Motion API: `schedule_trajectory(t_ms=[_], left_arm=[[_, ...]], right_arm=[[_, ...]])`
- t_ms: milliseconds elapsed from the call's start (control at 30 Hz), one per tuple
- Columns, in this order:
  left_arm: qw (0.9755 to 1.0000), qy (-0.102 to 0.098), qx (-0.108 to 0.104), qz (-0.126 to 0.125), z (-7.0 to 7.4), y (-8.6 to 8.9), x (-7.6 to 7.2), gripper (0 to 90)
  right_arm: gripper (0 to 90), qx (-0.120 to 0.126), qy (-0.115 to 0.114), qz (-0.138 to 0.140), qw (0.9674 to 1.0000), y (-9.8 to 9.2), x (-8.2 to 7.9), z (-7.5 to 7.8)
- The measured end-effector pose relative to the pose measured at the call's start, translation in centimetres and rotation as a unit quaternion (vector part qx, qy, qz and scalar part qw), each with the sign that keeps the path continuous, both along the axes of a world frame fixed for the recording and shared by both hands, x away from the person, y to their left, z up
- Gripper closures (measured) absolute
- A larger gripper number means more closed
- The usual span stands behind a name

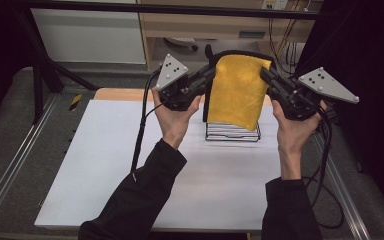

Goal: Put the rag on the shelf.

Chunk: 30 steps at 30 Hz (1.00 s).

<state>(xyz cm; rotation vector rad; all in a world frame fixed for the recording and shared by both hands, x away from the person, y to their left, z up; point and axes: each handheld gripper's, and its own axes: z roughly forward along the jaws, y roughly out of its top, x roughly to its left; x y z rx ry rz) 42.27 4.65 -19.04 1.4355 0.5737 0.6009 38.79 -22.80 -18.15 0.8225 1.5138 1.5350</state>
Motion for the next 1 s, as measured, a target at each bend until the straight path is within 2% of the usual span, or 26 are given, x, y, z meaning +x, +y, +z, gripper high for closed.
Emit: schedule_trajectory(t_ms=[200,367,533,700,733,800,900,1000], left_arm=[[0.9999,-0.009,-0.007,0.006,1.4,-0.1,0.8,82.2],[0.9998,-0.012,-0.007,0.013,2.6,-0.4,2.1,82.2],[0.9996,-0.018,-0.008,0.018,3.8,-0.9,3.5,82.1],[0.9996,-0.005,-0.019,0.019,4.1,-1.5,5.5,82.1],[0.9996,-0.008,-0.017,0.020,4.2,-1.7,5.8,82.1],[0.9992,-0.025,-0.002,0.031,4.6,-2.1,6.3,82.1],[0.9986,-0.034,0.012,0.038,5.2,-2.9,7.3,82.1],[0.9987,-0.034,0.010,0.037,5.4,-3.3,8.2,82.0]], right_arm=[[85.1,-0.012,-0.001,-0.003,0.9999,0.0,1.5,1.9],[85.1,-0.024,0.000,-0.009,0.9997,0.1,3.2,3.3],[85.1,-0.015,-0.003,-0.011,0.9998,-0.4,5.0,4.4],[85.1,-0.024,-0.004,-0.015,0.9996,-0.8,7.1,5.1],[85.1,-0.025,-0.007,-0.016,0.9995,-0.9,7.5,5.2],[85.1,-0.023,-0.007,-0.020,0.9995,-1.1,8.2,5.4],[85.1,-0.016,-0.005,-0.024,0.9996,-1.5,9.2,5.6],[85.1,-0.007,-0.009,-0.027,0.9996,-2.0,10.1,5.7]])
